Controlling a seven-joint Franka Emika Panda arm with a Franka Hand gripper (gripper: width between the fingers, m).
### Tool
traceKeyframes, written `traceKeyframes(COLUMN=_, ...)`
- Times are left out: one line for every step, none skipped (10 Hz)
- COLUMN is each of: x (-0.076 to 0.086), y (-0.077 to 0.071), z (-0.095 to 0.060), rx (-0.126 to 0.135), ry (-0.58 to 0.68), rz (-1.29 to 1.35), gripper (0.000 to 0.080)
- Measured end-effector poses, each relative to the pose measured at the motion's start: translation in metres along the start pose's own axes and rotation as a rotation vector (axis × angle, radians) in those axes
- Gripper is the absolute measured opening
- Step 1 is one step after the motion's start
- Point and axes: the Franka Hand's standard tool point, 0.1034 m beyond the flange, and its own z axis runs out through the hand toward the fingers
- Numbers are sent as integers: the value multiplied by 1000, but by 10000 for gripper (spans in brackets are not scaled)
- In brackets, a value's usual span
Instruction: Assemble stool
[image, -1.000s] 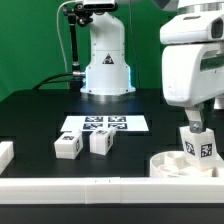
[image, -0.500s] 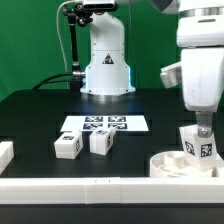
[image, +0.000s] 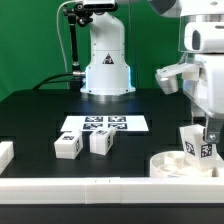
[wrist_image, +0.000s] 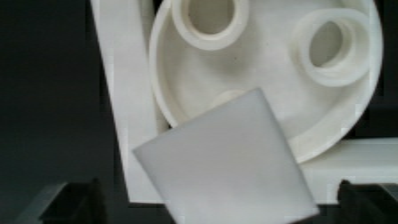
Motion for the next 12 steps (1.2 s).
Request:
traceKeyframes(x=-1, y=0, z=0, rx=-1, ry=-4, rz=-32, gripper=649)
traceKeyframes(x=-4, y=1, z=0, rx=-3, ry=-13, rz=-113, gripper=649)
traceKeyframes(x=-7, y=1, z=1, rx=-5, ry=-20, rz=-191, gripper=649)
traceKeyframes(x=-9, y=1, z=1, rx=-5, ry=-25, rz=-230, gripper=649)
traceKeyframes(x=-10, y=2, z=1, rx=-6, ry=-29, rz=-236, gripper=630)
traceKeyframes(x=-10, y=2, z=1, rx=-6, ry=-30, rz=-230, gripper=630)
traceKeyframes(x=-11, y=2, z=1, rx=-5, ry=-30, rz=-229, gripper=446)
traceKeyframes(x=-12, y=1, z=1, rx=-4, ry=-31, rz=-228, gripper=446)
traceKeyframes(x=-12, y=1, z=1, rx=-3, ry=-31, rz=-211, gripper=335)
traceKeyframes(x=-13, y=1, z=1, rx=-3, ry=-31, rz=-194, gripper=335)
traceKeyframes(x=-13, y=1, z=1, rx=-3, ry=-31, rz=-194, gripper=335)
traceKeyframes(x=-13, y=1, z=1, rx=-3, ry=-30, rz=-185, gripper=335)
